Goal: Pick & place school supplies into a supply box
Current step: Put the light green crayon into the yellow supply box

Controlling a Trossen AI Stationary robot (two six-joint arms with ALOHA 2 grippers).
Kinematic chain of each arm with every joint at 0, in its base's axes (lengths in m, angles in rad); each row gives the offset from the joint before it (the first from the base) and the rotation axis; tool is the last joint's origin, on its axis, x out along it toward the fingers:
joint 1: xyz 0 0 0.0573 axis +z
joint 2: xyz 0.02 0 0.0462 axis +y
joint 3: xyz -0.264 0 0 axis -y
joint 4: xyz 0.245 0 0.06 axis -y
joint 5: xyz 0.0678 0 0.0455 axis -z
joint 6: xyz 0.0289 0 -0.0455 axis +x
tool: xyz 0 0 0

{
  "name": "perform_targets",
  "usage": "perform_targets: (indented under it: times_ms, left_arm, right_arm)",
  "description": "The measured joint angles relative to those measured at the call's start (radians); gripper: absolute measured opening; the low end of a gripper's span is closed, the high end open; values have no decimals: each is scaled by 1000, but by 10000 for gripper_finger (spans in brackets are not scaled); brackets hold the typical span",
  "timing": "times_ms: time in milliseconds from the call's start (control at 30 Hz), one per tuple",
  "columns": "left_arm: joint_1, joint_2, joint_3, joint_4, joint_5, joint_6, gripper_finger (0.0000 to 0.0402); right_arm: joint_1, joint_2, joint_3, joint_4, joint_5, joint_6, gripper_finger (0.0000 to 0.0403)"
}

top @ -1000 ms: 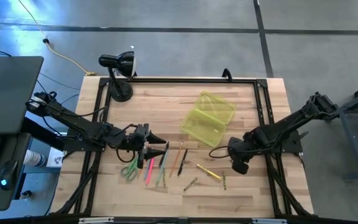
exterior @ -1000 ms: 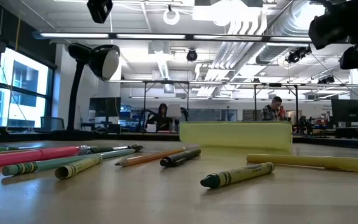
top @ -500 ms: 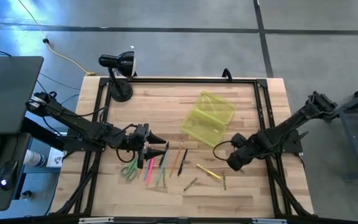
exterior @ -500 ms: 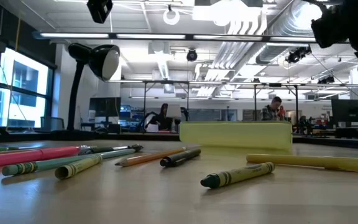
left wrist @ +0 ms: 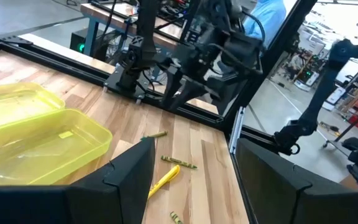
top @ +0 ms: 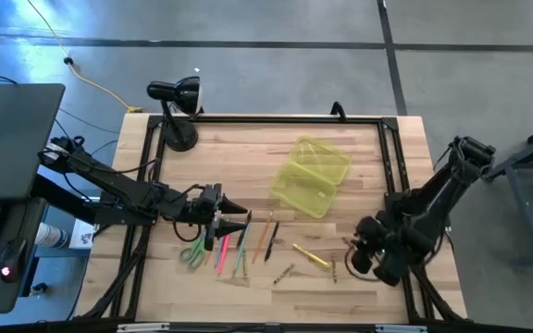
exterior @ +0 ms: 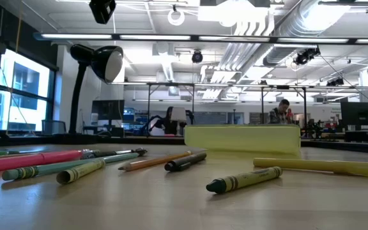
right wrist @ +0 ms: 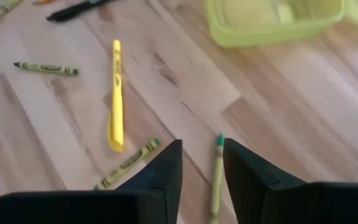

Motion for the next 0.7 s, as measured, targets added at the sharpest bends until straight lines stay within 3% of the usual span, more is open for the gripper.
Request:
perform_targets:
  times_ms: [267,467,700]
  left_arm:
    - [0,0,0,1,0,0,260]
    - [0,0,0,1,0,0,260]
    - [0,0,0,1,0,0,260]
  right_arm:
    - [55,195,0,8,-53,68,151]
    - [100,263,0,24,95,21,162]
    - [169,252,0,-19,156,23,162]
